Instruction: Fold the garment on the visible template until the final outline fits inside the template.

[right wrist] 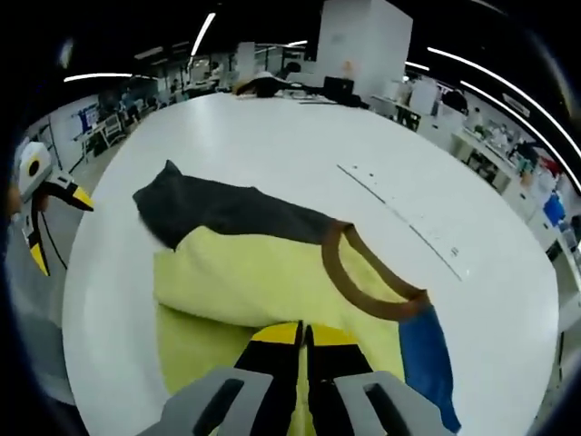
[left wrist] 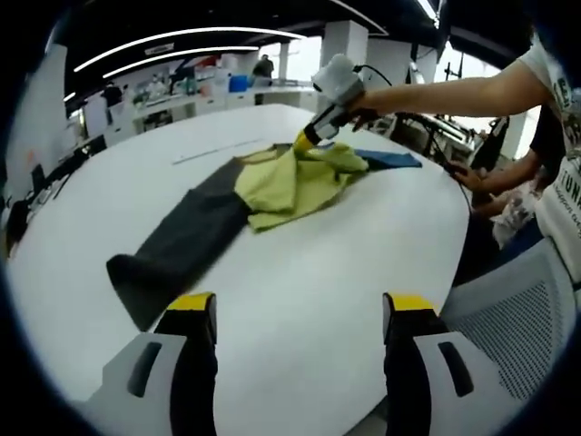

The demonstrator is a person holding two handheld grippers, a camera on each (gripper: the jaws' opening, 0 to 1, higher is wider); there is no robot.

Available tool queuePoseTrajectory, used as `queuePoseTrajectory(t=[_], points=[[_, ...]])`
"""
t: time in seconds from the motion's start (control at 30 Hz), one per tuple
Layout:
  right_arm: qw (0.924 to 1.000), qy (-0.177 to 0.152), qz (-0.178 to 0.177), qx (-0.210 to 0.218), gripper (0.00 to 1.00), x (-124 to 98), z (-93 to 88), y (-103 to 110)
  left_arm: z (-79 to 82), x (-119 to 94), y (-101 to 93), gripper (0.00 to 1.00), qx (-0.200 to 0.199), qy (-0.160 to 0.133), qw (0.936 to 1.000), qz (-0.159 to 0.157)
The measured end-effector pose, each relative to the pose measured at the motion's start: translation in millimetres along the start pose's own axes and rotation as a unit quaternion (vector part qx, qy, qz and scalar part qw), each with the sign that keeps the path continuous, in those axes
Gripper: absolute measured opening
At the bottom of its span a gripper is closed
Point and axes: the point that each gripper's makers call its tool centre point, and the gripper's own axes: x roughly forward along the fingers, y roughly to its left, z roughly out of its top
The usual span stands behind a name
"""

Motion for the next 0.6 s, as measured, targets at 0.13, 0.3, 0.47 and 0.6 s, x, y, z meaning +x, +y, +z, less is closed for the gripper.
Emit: queuePoseTrajectory(t=[0.13,0.3,0.47,0.6], points=[[0.9999,0.015,0.005,0.006,0.00,8,-9.6,-2,-1.1,1,0.6,0.71,0.000,0.003,1.0000,0.000],[0.9997,0.021,0.013,-0.005,0.00,15,-25.7,2,-3.7,-2,10.8,0.72,0.004,0.003,0.9999,0.015],[0.9989,0.023,0.016,0.036,0.00,13,-27.3,1,-3.8,-2,12.2,0.72,-0.002,0.003,0.9998,0.020],[0.9972,0.019,0.012,0.071,0.02,11,-26.2,-1,-0.4,0,8.9,0.72,-0.004,-0.002,0.9998,0.018]])
